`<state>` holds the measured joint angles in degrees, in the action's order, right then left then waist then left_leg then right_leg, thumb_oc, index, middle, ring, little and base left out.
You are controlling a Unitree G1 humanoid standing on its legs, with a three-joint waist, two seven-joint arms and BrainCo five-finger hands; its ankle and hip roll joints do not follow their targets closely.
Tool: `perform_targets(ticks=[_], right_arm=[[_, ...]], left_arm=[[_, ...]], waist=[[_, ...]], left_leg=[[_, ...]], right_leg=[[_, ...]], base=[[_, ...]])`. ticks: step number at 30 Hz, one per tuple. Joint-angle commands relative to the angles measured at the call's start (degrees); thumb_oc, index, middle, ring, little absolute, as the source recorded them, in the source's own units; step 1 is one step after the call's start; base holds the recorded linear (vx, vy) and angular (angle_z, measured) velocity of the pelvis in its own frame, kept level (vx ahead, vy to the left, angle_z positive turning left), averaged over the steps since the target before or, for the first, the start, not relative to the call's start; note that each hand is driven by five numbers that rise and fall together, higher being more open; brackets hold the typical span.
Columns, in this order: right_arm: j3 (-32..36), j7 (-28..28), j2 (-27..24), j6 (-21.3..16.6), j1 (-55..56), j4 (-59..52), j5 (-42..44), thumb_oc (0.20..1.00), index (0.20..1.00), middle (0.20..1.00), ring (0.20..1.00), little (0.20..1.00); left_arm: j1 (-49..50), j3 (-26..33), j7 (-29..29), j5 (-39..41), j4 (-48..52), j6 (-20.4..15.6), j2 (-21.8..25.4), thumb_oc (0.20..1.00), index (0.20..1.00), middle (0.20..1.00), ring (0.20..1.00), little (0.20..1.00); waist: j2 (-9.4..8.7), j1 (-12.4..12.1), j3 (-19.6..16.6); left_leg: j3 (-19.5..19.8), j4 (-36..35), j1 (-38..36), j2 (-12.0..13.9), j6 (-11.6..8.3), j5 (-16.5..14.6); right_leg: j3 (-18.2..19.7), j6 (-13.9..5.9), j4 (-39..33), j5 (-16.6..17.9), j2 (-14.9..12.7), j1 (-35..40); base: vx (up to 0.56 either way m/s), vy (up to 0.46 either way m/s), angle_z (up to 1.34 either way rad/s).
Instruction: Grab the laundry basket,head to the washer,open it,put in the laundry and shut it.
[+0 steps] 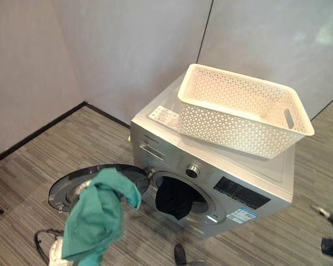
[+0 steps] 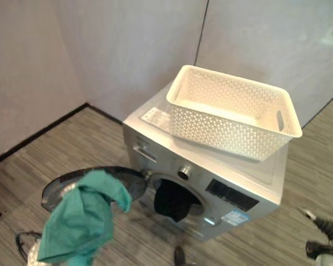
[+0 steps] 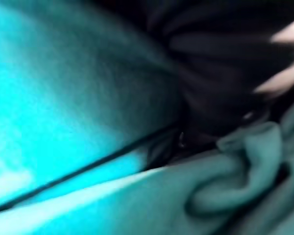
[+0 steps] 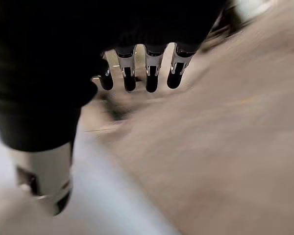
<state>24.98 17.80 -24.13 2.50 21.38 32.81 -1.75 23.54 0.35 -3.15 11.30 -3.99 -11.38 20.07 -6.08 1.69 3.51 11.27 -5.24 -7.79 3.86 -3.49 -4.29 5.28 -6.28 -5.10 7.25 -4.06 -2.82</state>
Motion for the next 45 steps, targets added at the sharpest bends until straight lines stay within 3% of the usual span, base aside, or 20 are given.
perform_targets(ticks=[1, 6, 7, 9, 10, 12, 15, 18, 23, 24, 31, 32, 36, 39, 45], right_arm=[[-3.1, 2.3, -0.2, -1.3, -2.1, 4.2, 1.4, 1.0, 1.0, 1.0, 1.0, 1.0], [-20.0, -6.2, 8.6, -2.6, -9.8, 27.3, 8.8, 1.0, 1.0, 1.0, 1.0, 1.0], [-20.1, -6.2, 8.6, -2.9, -10.2, 27.7, 8.9, 1.0, 1.0, 1.0, 1.0, 1.0], [-27.4, -7.5, 12.0, -2.8, -14.6, 33.4, 9.4, 1.0, 1.0, 1.0, 1.0, 1.0], [-27.4, -7.5, 12.0, -2.9, -14.9, 33.6, 9.4, 1.0, 1.0, 1.0, 1.0, 1.0], [-34.5, -7.9, 13.3, -3.1, -17.9, 32.5, 6.6, 1.0, 1.0, 1.0, 1.0, 1.0], [-41.3, -7.8, 12.5, -2.9, -21.0, 26.1, 2.2, 1.0, 1.0, 1.0, 1.0, 1.0], [-43.8, -7.6, 11.8, -3.0, -23.1, 22.0, 1.5, 1.0, 1.0, 1.0, 1.0, 1.0], [-43.8, -7.6, 11.8, -3.0, -23.1, 22.0, 1.5, 1.0, 1.0, 1.0, 1.0, 1.0], [-49.0, -5.9, 11.4, -3.0, -28.0, 15.7, 2.3, 1.0, 1.0, 1.0, 1.0, 1.0], [-50.3, -3.7, 10.3, -3.3, -30.4, 14.7, 2.9, 1.0, 1.0, 1.0, 1.0, 1.0], [-50.6, -2.9, 10.1, -3.5, -31.0, 14.9, 3.1, 1.0, 1.0, 1.0, 1.0, 1.0], [-50.6, -2.0, 9.9, -3.6, -32.5, 15.6, 3.5, 1.0, 1.0, 1.0, 1.0, 1.0], [-50.5, -0.3, 9.0, -4.3, -33.2, 13.5, 3.2, 1.0, 1.0, 1.0, 1.0, 1.0], [-50.8, -0.3, 8.9, -5.4, -32.0, 7.9, 3.1, 1.0, 1.0, 1.0, 1.0, 1.0]], left_arm=[[-0.5, 0.0, 0.1, 0.3, 5.4, -4.3, 3.9, 0.2, 0.2, 0.2, 0.2, 0.2], [-4.5, -7.0, -0.6, -1.6, -6.9, -3.0, 4.3, 0.2, 0.2, 0.2, 0.2, 0.2], [-4.9, -7.0, -0.7, -1.7, -7.3, -3.2, 4.3, 0.2, 0.2, 0.2, 0.2, 0.2], [-11.9, -12.9, -2.7, -3.7, -13.8, -3.1, 3.5, 0.2, 0.2, 0.2, 0.2, 0.2], [-12.2, -13.0, -2.8, -3.7, -14.1, -3.2, 3.4, 0.2, 0.2, 0.2, 0.2, 0.2], [-17.9, -18.2, -3.8, -4.3, -18.5, -3.4, 1.5, 0.2, 0.2, 0.2, 0.2, 0.2], [-22.4, -21.5, -5.0, -1.9, -20.6, -3.3, -0.5, 0.2, 0.2, 0.2, 0.2, 0.2], [-25.3, -22.7, -5.9, 0.3, -21.5, -3.6, -1.5, 0.2, 0.2, 0.2, 0.2, 0.2], [-25.3, -22.7, -5.9, 0.3, -21.5, -3.6, -1.5, 0.2, 0.2, 0.2, 0.2, 0.2], [-36.0, -24.9, -10.2, 5.8, -25.1, -4.5, -4.5, 0.2, 0.2, 0.2, 0.2, 0.2], [-46.6, -22.9, -15.7, 8.2, -29.0, -6.1, -5.9, 0.2, 0.2, 0.2, 0.2, 0.2], [-49.8, -22.0, -16.2, 11.5, -29.9, -6.9, -6.6, 0.2, 0.2, 0.2, 0.2, 0.2], [-53.6, -21.7, -16.5, 13.8, -30.8, -7.2, -6.6, 0.2, 0.2, 0.2, 0.2, 0.2], [-65.3, -21.7, -18.3, 14.8, -33.6, -7.4, -6.5, 0.2, 0.2, 0.2, 0.2, 0.2], [-74.2, -18.5, -19.9, 17.8, -40.1, -7.3, -4.5, 0.2, 0.2, 0.2, 0.2, 0.2]], waist=[[-1.44, -1.4, -0.1], [-0.99, -2.1, 1.4], [-1.21, -2.1, 1.6], [-0.63, -1.8, 2.2], [-0.82, -1.8, 2.4], [-0.52, -1.2, 3.3], [-1.27, -0.5, 5.9], [-2.14, -0.3, 8.2], [-2.14, -0.4, 8.2], [-4.93, 1.3, 15.4], [-7.39, 3.4, 20.0], [-8.1, 4.0, 21.4], [-8.55, 4.7, 22.3], [-9.78, 7.1, 24.5], [-11.12, 9.5, 24.8]], left_leg=[[-0.4, 1.6, 1.3, -1.1, 2.91, -3.9], [-1.0, 1.7, 1.4, -0.9, 2.26, -3.7], [-0.9, 1.8, 1.6, -1.1, 2.16, -3.2], [-1.3, 2.0, 1.6, -1.0, 1.94, -3.6], [-1.3, 2.2, 2.0, -1.2, 1.87, -3.2], [-2.3, 3.4, 1.9, -1.0, 1.76, -4.4], [-3.8, 8.0, 3.9, -1.4, 1.9, -6.1], [-5.2, 12.0, 6.4, -1.5, 1.9, -7.4], [-5.2, 12.0, 6.4, -1.5, 1.9, -7.4], [-7.3, 19.9, 13.6, -1.2, 1.45, -8.9], [-8.0, 23.5, 19.4, -0.7, 0.77, -9.0], [-8.0, 24.3, 21.4, -0.4, 0.46, -8.9], [-7.9, 25.3, 23.7, -0.2, 0.2, -8.9], [-8.2, 26.8, 28.1, 1.2, -0.32, -9.2], [-8.7, 26.4, 29.2, 2.2, -0.77, -9.0]], right_leg=[[-4.5, -4.41, 2.6, -1.9, -7.5, -0.4], [-4.9, -4.5, 2.4, -2.4, -7.5, 0.0], [-4.9, -4.45, 2.5, -1.9, -7.7, -0.3], [-4.9, -4.6, 2.4, -2.2, -7.7, -0.3], [-4.8, -4.58, 2.5, -1.8, -7.9, -0.6], [-3.9, -4.67, 2.4, -1.9, -7.6, -1.0], [-1.3, -4.68, 3.4, -1.5, -7.4, -3.1], [0.7, -4.69, 4.5, -1.1, -6.8, -5.0], [0.7, -4.69, 4.5, -1.1, -6.8, -5.0], [3.9, -4.74, 6.8, 0.7, -5.3, -10.5], [5.2, -5.03, 7.4, 2.1, -4.7, -15.0], [5.3, -5.1, 7.3, 2.6, -4.8, -16.6], [5.4, -5.18, 7.3, 3.1, -4.7, -18.3], [5.9, -5.41, 7.1, 4.0, -3.6, -22.5], [6.5, -5.47, 6.9, 4.4, -2.7, -24.3]], base=[[-0.06, -0.027, 0.04], [-0.03, -0.017, 0.06], [-0.05, -0.011, -0.07], [-0.03, 0.002, -0.12], [0.0, 0.009, -0.06], [-0.04, 0.003, -0.07], [-0.12, -0.01, -0.29], [-0.14, -0.017, -0.39], [-0.09, -0.019, -0.19], [-0.39, -0.083, 0.02], [-0.17, -0.039, -0.36], [-0.06, -0.029, 0.01], [-0.08, -0.036, -0.07], [-0.09, -0.068, -0.13], [-0.02, -0.038, -0.01]])
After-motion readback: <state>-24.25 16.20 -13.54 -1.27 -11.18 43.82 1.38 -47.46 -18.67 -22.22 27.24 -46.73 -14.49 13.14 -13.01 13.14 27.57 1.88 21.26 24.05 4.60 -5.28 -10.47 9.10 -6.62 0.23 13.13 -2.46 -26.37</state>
